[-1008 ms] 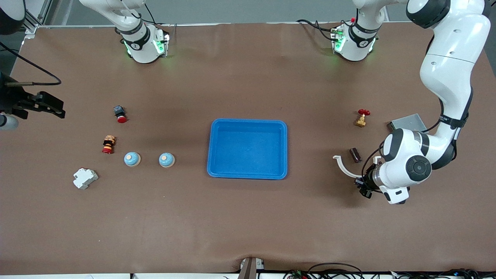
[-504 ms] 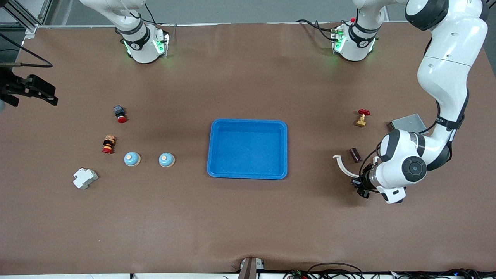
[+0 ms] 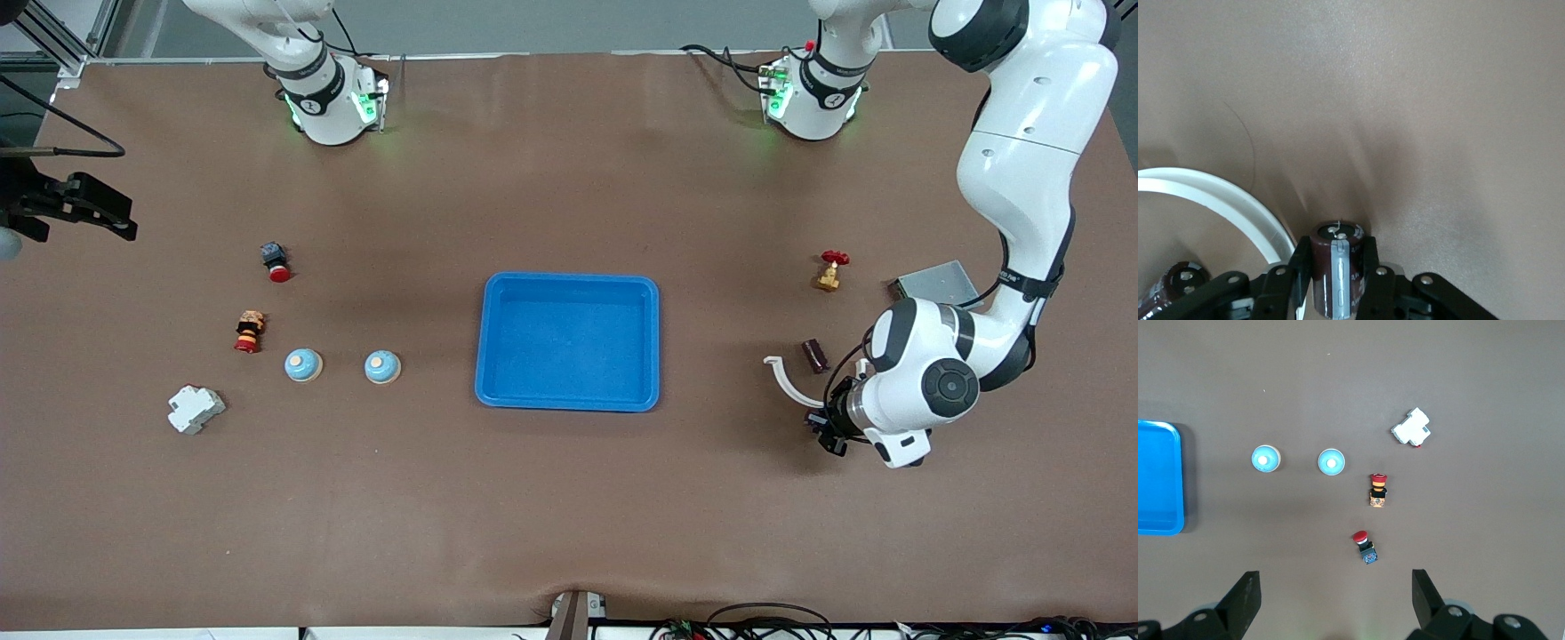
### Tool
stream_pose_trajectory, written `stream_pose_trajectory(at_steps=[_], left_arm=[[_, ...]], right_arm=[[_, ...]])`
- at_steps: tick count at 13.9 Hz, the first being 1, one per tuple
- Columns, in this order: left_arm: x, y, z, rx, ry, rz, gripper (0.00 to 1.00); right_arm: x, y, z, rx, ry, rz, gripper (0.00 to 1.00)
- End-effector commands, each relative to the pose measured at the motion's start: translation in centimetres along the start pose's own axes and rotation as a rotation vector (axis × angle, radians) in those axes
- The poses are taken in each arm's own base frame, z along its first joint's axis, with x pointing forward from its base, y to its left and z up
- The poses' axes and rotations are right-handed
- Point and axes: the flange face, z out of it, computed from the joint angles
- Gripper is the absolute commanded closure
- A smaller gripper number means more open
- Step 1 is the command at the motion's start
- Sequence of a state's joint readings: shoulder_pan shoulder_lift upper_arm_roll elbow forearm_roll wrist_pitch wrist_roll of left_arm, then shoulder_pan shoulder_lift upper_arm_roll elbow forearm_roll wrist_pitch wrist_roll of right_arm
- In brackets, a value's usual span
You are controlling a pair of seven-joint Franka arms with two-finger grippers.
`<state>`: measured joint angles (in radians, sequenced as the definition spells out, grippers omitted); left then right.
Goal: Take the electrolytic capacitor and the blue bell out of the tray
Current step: 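Lower the capacitor inside the arch, open the left gripper and retract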
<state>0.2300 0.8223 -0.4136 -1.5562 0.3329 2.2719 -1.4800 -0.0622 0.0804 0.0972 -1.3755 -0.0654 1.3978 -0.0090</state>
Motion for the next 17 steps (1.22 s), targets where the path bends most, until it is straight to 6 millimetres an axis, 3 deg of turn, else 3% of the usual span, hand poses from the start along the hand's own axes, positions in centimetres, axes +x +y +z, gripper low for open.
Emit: stream_pose_trajectory(at_steps=[1, 2, 3, 7, 8, 11, 17], left_arm=[[0.2, 0.5, 0.0, -0.013, 0.016, 0.001, 0.27], [0.2, 0.5, 0.0, -0.013, 0.016, 0.001, 0.05], [0.2, 0.6, -0.1, -0.014, 0.019, 0.005, 0.00], [0.3, 0.7, -1.3, -0.019, 0.057, 0.028, 0.00], [0.5, 0.8, -2.9, -0.030, 0.073, 0.028, 0.00], [1.2, 1.3, -4.8, -0.030, 0.086, 0.017, 0.00], [2.8, 1.2, -10.8, -0.085, 0.137, 0.045, 0.00]], right_arm=[[-1.5, 0.4, -0.6, -0.004, 0.008, 0.009, 0.00], [-1.7, 0.4, -0.8, -0.005, 0.011, 0.009, 0.00], [-1.8, 0.5, -0.9, -0.005, 0.014, 0.013, 0.00], [-2.2, 1.2, -1.6, 0.042, 0.031, 0.029, 0.00], [-2.2, 1.4, -1.6, 0.061, 0.031, 0.035, 0.00], [-2.4, 1.6, -1.7, 0.064, 0.028, 0.037, 0.00], [-2.7, 1.8, -2.0, 0.072, 0.033, 0.045, 0.00]])
